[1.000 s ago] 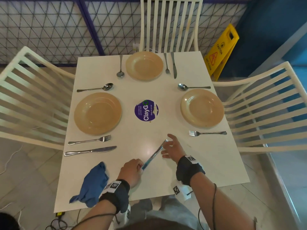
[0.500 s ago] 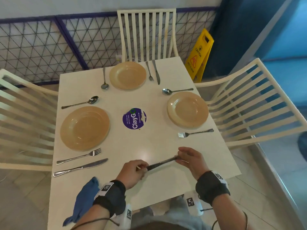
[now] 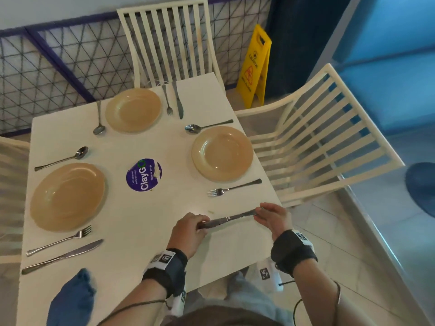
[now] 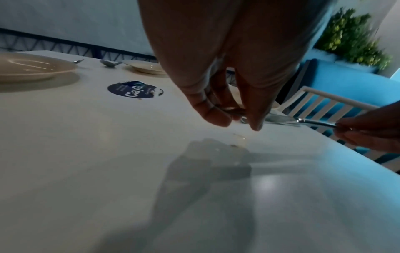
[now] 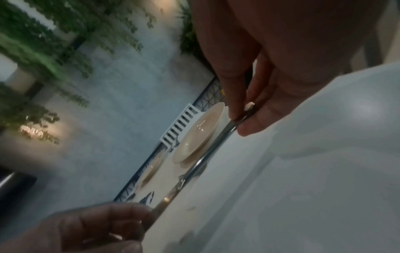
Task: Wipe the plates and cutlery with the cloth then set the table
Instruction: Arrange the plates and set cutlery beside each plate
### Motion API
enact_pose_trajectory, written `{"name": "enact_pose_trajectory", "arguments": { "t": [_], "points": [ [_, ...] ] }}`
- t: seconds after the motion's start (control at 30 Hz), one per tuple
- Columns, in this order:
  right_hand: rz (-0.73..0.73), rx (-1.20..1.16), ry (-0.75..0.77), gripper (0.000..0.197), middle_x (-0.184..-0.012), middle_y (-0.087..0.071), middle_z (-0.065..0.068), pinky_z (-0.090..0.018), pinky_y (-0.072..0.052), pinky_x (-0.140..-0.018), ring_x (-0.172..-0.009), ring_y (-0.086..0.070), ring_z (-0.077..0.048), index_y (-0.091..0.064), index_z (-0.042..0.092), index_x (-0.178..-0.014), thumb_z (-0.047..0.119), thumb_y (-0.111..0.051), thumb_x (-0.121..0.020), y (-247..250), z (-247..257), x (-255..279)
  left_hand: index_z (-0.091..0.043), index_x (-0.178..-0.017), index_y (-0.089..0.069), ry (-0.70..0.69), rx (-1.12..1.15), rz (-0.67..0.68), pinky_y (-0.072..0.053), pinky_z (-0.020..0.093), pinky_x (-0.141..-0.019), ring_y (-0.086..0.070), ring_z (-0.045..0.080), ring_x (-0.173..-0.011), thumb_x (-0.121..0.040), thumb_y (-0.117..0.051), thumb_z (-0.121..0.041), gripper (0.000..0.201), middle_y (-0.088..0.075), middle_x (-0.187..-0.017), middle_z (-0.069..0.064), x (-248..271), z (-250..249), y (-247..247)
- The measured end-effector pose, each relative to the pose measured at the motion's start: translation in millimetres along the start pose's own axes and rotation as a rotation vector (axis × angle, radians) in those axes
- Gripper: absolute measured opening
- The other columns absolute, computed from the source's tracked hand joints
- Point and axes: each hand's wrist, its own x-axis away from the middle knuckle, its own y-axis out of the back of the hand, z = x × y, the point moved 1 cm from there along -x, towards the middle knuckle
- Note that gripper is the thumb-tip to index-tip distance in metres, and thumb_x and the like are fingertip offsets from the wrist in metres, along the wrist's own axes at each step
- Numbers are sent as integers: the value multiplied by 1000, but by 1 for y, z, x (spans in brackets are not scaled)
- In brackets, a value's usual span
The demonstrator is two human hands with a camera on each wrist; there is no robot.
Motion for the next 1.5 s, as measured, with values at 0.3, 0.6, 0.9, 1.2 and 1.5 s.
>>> {"name": "enact_pose_trajectory", "arguments": {
  "t": [0.3, 0.6, 0.9, 1.2, 1.5],
  "points": [
    [-74, 531, 1, 11, -65, -70, -2, -26, -57, -74, -66, -68, -16, -71, 17, -84, 12, -80, -80, 12, 33, -69, -28, -119, -71, 50, -88, -103, -47, 31, -87, -47, 18, -103, -91, -69, -25, 29, -62, -107, -6, -41, -30, -42],
    [-78, 807, 21, 7, -83, -76, -4, -24, -55, -68, -76, -72, -21, -78, 21, -75, 25, -84, -75, 6, 50, -96, -28, -115, -74, 166, -93, -119, -45, 31, -91, -47, 22, -108, -89, -69, -16, 30, -61, -109, -3, -63, -42, -50],
    [-62, 909, 43, 16, -96, -72, -5, -21, -42, -68, -75, -59, -19, -77, 19, -95, 22, -82, -80, 1, 57, -105, -23, -117, -74, 207, -91, -134, -45, 30, -89, -50, 21, -104, -90, -70, -19, 28, -64, -108, -3, -69, -42, -51],
    [-62, 952, 58, 11, -97, -72, -4, -23, -42, -71, -80, -59, -21, -78, 17, -93, 19, -79, -82, 0, 57, -107, -25, -115, -74, 207, -96, -138, -45, 30, -89, -51, 20, -105, -89, -70, -19, 27, -64, -108, -4, -72, -40, -51],
    [-48, 967, 67, 8, -93, -71, -3, -24, -42, -69, -80, -61, -22, -77, 18, -91, 19, -76, -83, -2, 56, -106, -26, -115, -73, 205, -116, -136, -47, 32, -87, -51, 21, -106, -90, -69, -21, 26, -64, -110, -4, -70, -40, -50]
  ]
}}
